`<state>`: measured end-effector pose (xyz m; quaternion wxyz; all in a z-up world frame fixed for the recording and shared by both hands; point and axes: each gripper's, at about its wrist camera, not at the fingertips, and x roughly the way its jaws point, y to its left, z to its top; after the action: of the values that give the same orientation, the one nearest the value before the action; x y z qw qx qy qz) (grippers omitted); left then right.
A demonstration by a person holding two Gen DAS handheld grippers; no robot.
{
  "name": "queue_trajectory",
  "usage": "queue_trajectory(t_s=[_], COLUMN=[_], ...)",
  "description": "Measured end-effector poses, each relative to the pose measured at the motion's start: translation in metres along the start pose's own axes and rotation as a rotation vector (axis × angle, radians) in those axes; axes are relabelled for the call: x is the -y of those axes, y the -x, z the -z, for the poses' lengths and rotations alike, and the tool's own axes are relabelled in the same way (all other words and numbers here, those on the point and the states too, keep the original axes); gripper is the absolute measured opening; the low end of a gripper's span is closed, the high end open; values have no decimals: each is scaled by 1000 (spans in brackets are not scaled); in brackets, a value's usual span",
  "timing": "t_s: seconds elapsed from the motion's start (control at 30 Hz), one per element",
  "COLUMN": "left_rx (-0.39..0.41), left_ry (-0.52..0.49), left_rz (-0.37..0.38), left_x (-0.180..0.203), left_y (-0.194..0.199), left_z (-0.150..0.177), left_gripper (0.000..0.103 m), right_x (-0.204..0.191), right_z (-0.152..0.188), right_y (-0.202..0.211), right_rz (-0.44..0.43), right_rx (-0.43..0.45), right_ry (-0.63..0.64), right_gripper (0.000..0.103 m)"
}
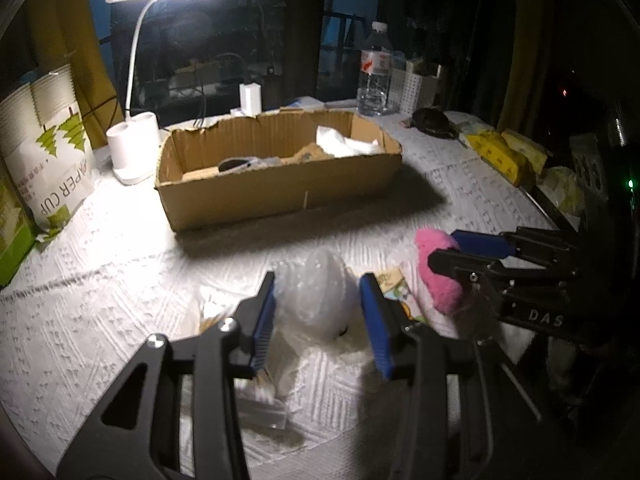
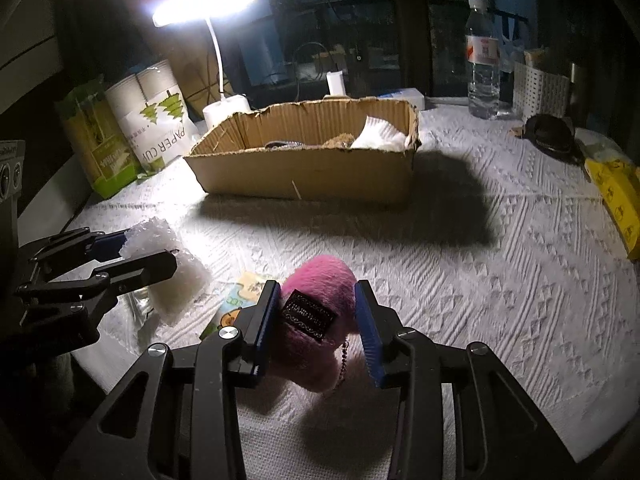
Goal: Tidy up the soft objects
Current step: 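Grasp the pink plush with the right gripper while the left gripper grasps the bubble-wrap bag, then carry the pink plush and bubble-wrap bag over the box with both grippers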
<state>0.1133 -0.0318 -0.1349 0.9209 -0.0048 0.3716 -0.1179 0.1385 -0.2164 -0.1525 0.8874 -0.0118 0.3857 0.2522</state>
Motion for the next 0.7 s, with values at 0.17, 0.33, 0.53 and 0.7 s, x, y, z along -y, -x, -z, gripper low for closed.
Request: queue_trajectory(t_s=[0.17,0.33,0.53,0.7], left_rx=[18,28,44,62], left_ry=[13,22,33,43], left_rz=[-3,-13,-25,-37], left_x=[-6,-11,-18,-25], left_y=[4,7,9,11], left_z=[-8,-12,-20,-29], left_gripper=[42,42,42,42], right_x=[-3,-5,-7,-7], right_z=[-8,-15,-24,-33], right_y=[1,0,-1,-2], right_rz=[-6,-11,-19,-22], right_rx=[18,23,30,36], right_ry=[15,26,36,43], right_gripper=[40,40,40,40])
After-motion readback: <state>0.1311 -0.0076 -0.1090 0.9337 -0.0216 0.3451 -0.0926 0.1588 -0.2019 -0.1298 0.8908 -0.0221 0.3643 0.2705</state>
